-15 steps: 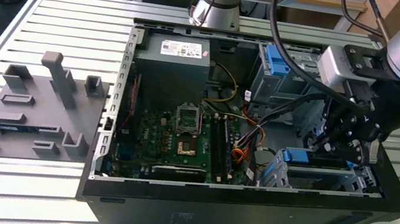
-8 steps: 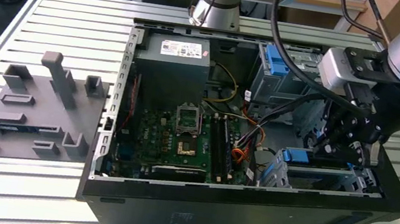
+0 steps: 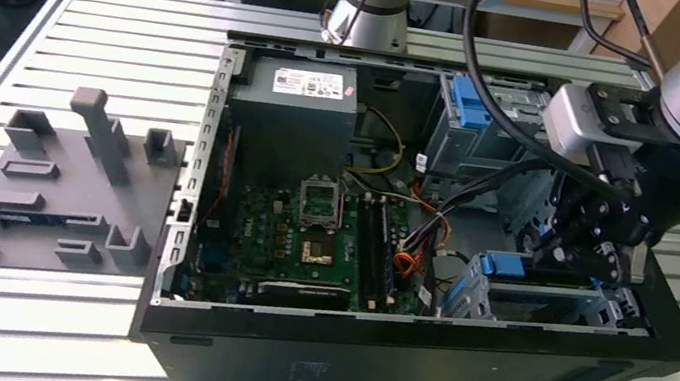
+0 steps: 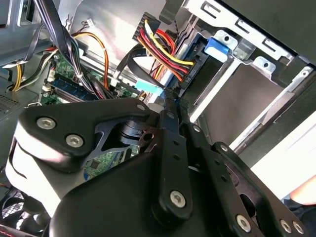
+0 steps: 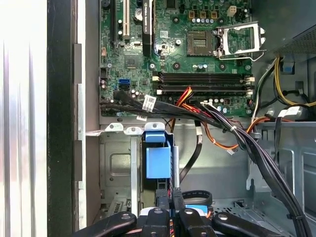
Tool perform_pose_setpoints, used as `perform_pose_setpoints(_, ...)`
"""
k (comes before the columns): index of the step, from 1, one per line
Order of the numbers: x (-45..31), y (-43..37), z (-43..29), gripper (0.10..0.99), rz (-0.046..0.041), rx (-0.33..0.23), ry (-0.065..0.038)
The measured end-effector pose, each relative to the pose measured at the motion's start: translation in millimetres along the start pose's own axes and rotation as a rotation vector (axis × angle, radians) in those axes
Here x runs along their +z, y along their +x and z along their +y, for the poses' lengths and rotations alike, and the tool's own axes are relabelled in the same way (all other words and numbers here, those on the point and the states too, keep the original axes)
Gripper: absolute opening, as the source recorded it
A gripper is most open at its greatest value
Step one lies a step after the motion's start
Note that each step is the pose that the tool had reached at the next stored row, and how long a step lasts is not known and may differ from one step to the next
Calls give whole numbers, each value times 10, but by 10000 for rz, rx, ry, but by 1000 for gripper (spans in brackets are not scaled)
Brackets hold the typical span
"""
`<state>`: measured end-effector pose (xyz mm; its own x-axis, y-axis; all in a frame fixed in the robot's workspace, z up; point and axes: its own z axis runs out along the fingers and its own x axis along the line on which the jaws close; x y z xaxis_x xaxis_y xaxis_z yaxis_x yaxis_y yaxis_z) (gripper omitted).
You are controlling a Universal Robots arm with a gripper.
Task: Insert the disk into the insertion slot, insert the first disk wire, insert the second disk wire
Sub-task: 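Insert the second disk wire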
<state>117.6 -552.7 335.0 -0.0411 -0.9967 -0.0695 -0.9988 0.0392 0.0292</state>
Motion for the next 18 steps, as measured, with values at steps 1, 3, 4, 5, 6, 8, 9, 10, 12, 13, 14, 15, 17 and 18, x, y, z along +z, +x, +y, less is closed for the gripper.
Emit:
perform_pose_setpoints(1,2,0,-3,149,0,0,0)
perform_pose_setpoints(3,6,0,-6,149,0,1,0)
perform_pose_setpoints(4,8,1,-8,149,0,1,0)
perform_pose_setpoints(5,10,1,-10,149,0,0,0)
perform_pose_setpoints(6,12,1,-12,149,0,0,0)
perform_pose_setpoints(8,15,1,-15,149,0,0,0)
perform_pose_setpoints(9,16,1,-17,149,1,0,1)
perform_pose_setpoints(10,17,1,-18,149,0,1,1)
perform_pose_setpoints(12,18,1,-21,149,-1,1,0)
perform_pose_setpoints(13,18,1,-21,149,-1,1,0)
perform_pose_setpoints(14,17,1,-21,149,-1,1,0)
perform_pose_setpoints(15,13,2,-21,149,-1,1,1)
perform_pose_setpoints(17,2,0,-21,149,0,0,1)
perform_pose_setpoints(18,2,0,-21,149,-3,0,0)
